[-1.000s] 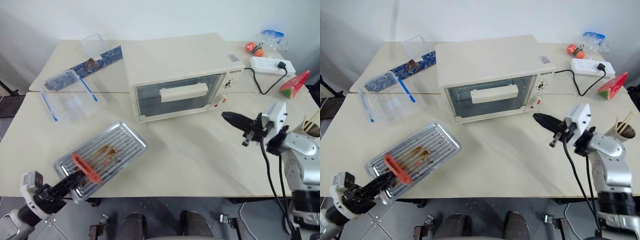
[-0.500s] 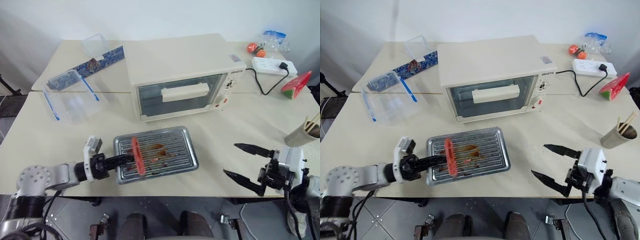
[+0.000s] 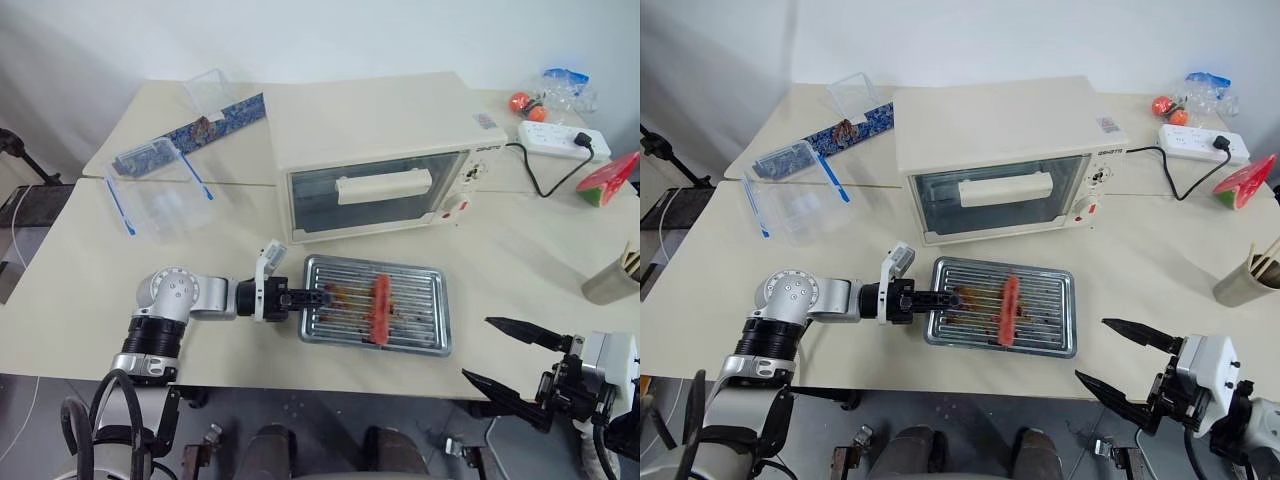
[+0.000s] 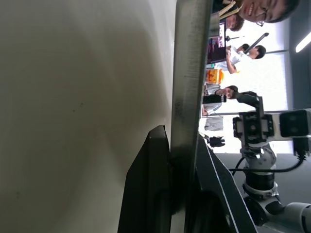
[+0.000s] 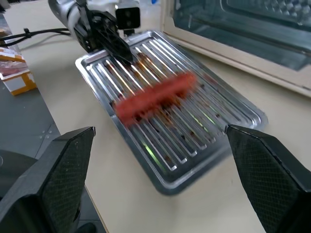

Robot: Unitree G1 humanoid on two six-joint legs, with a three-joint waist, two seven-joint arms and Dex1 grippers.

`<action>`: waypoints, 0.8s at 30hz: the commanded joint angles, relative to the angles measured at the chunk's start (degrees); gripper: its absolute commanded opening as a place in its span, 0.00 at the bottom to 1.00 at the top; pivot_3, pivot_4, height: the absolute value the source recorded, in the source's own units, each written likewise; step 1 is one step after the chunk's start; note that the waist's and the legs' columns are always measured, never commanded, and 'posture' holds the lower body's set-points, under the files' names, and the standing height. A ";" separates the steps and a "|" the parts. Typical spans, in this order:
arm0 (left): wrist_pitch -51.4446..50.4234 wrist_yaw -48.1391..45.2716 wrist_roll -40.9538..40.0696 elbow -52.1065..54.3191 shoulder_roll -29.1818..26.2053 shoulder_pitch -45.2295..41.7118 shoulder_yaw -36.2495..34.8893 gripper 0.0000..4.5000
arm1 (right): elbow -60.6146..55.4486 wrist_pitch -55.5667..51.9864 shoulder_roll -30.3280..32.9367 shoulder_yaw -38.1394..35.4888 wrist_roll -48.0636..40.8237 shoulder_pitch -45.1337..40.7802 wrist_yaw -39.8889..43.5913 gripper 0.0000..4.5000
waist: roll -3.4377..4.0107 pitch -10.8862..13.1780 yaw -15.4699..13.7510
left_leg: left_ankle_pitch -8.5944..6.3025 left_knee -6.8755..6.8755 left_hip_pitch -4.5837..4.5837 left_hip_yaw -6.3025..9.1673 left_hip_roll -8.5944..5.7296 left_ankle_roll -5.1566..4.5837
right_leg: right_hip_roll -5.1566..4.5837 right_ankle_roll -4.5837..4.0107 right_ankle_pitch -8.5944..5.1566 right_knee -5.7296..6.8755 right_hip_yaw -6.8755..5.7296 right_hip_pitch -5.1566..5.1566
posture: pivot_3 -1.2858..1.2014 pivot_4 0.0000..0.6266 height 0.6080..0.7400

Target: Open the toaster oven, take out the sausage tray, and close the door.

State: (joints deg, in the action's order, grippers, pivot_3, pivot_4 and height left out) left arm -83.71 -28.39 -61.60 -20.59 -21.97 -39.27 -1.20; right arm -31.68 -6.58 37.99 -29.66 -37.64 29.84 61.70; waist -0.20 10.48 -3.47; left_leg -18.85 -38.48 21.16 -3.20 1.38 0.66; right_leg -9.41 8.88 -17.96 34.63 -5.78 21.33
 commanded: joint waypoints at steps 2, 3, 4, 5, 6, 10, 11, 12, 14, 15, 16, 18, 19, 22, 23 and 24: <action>-2.30 1.43 3.27 -3.83 4.10 -0.50 -1.90 0.00 | -2.87 0.65 -0.89 -1.03 -0.47 1.23 -1.20 1.00 | 0.01 -0.01 -0.40 | -0.01 -0.10 0.02 0.03 0.00 -0.02 | -0.01 0.00 0.00 0.01 -0.01 -0.02 | 0.52 0.24 1.00; -3.07 2.11 3.82 -4.05 4.58 -0.69 -2.78 0.00 | -3.12 0.65 -0.98 -1.01 -0.47 1.47 -1.35 1.00 | 0.01 -0.01 -0.50 | -0.02 -0.13 0.01 0.04 0.00 -0.03 | -0.01 0.00 0.00 0.01 -0.01 -0.04 | 0.52 0.24 1.00; -4.36 3.26 3.98 -4.87 5.43 -1.04 -4.50 0.00 | -3.32 0.65 -1.03 -0.94 -0.44 1.59 -1.53 1.00 | 0.01 -0.01 -0.56 | -0.03 -0.17 0.01 0.04 0.00 -0.04 | -0.01 0.00 0.00 0.01 -0.01 -0.05 | 0.52 0.24 1.00; -5.34 4.01 4.20 -5.37 6.07 -1.27 -5.80 0.00 | -3.45 0.65 -1.02 -0.87 -0.42 1.65 -1.67 1.00 | 0.01 -0.01 -0.60 | -0.03 -0.19 0.01 0.05 0.00 -0.05 | -0.01 0.00 0.00 0.01 -0.01 -0.05 | 0.52 0.24 1.00; -6.94 5.25 4.43 -5.71 6.67 -1.43 -7.11 0.00 | -3.59 0.69 -1.08 -0.88 -0.45 1.71 -1.84 1.00 | 0.01 -0.01 -0.61 | -0.04 -0.21 0.02 0.05 0.00 -0.06 | -0.01 0.01 0.00 0.02 -0.01 -0.06 | 0.52 0.24 1.00; -8.79 7.92 3.01 -5.41 6.50 -1.27 -7.63 0.00 | -3.88 0.72 -1.16 -0.54 -0.37 1.54 -2.36 1.00 | 0.01 -0.01 -0.51 | -0.05 -0.20 0.02 0.06 0.00 -0.06 | -0.01 0.01 0.01 0.08 -0.01 -0.06 | 0.52 0.24 1.00; -8.79 8.54 2.14 -5.36 6.07 -1.14 -7.30 0.00 | -3.95 0.77 -1.17 -0.42 -0.34 1.58 -2.41 1.00 | 0.02 -0.01 -0.47 | -0.05 -0.19 0.01 0.06 0.00 -0.05 | -0.01 0.01 0.01 0.08 -0.01 -0.06 | 0.52 0.24 1.00; -8.79 9.54 1.60 -5.35 5.66 -1.16 -7.17 0.00 | -4.04 0.96 -1.28 -0.17 -0.16 1.73 -2.44 1.00 | 0.02 -0.01 -0.44 | -0.05 -0.18 0.01 0.06 0.00 -0.05 | -0.01 0.01 0.01 0.07 -0.01 -0.06 | 0.52 0.24 1.00; -8.79 12.57 1.73 -5.93 5.93 -1.57 -8.63 0.00 | -4.29 1.09 -1.50 0.21 0.05 1.78 -2.78 1.00 | 0.02 -0.01 -0.41 | -0.05 -0.18 0.01 0.06 0.01 -0.05 | -0.01 0.01 0.01 0.07 -0.01 -0.06 | 0.52 0.24 1.00; -8.79 13.03 1.56 -5.57 5.75 -1.62 -8.42 0.00 | -4.39 1.11 -1.64 0.34 0.13 1.81 -2.91 1.00 | 0.02 -0.02 -0.39 | -0.05 -0.18 0.01 0.06 0.01 -0.05 | -0.01 0.01 0.01 0.07 -0.01 -0.06 | 0.52 0.24 1.00; -8.79 13.78 1.52 -5.25 5.66 -1.63 -8.37 0.00 | -4.43 1.21 -1.85 0.48 0.28 1.85 -3.05 1.00 | 0.02 -0.02 -0.35 | -0.05 -0.18 0.00 0.06 0.01 -0.05 | -0.01 0.01 0.01 0.08 -0.01 -0.06 | 0.52 0.24 1.00; -8.79 14.78 0.60 -4.77 5.26 -1.61 -8.07 0.00 | -4.58 1.24 -2.08 0.78 0.58 1.91 -3.24 1.00 | 0.03 -0.02 -0.22 | -0.05 -0.19 -0.02 0.06 0.01 -0.05 | -0.01 0.01 0.01 0.10 -0.01 -0.06 | 0.52 0.24 1.00; -8.79 15.50 -0.09 -3.88 5.15 -1.20 -8.07 0.00 | -4.58 1.31 -2.21 0.93 0.77 1.97 -3.27 1.00 | 0.03 -0.02 -0.08 | -0.05 -0.19 -0.03 0.06 0.01 -0.05 | -0.01 0.01 0.01 0.11 -0.01 -0.06 | 0.52 0.24 1.00; -8.79 17.73 -1.55 -0.47 5.00 0.21 -7.97 0.15 | -4.57 1.37 -2.32 1.13 0.95 2.11 -3.31 1.00 | 0.03 -0.02 0.45 | -0.05 -0.18 -0.02 0.07 0.02 -0.04 | -0.01 0.01 0.01 0.12 -0.01 -0.06 | 0.52 0.24 1.00; -8.79 18.40 -2.91 0.19 4.93 0.60 -8.04 0.20 | -4.55 1.38 -2.28 1.16 0.94 2.13 -3.34 1.00 | 0.02 -0.02 0.61 | -0.05 -0.17 -0.01 0.07 0.02 -0.04 | -0.01 0.01 0.01 0.12 -0.01 -0.06 | 0.52 0.24 1.00; -8.79 19.70 -4.20 1.58 4.92 1.31 -8.32 0.27 | -4.47 1.39 -2.23 1.18 0.94 2.11 -3.39 1.00 | 0.02 -0.02 0.67 | -0.06 -0.15 -0.01 0.07 0.03 -0.03 | -0.01 0.01 0.01 0.10 0.00 -0.05 | 0.52 0.24 1.00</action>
State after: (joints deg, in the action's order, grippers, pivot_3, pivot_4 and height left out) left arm -91.24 -10.17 -63.53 -20.12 -17.01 -39.74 -10.43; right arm -34.41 -6.23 36.04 -27.88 -36.45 31.72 58.40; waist -0.18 10.46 -2.80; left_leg -18.91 -38.61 21.15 -3.14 1.41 0.63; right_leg -9.43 8.89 -17.95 34.71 -5.78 21.29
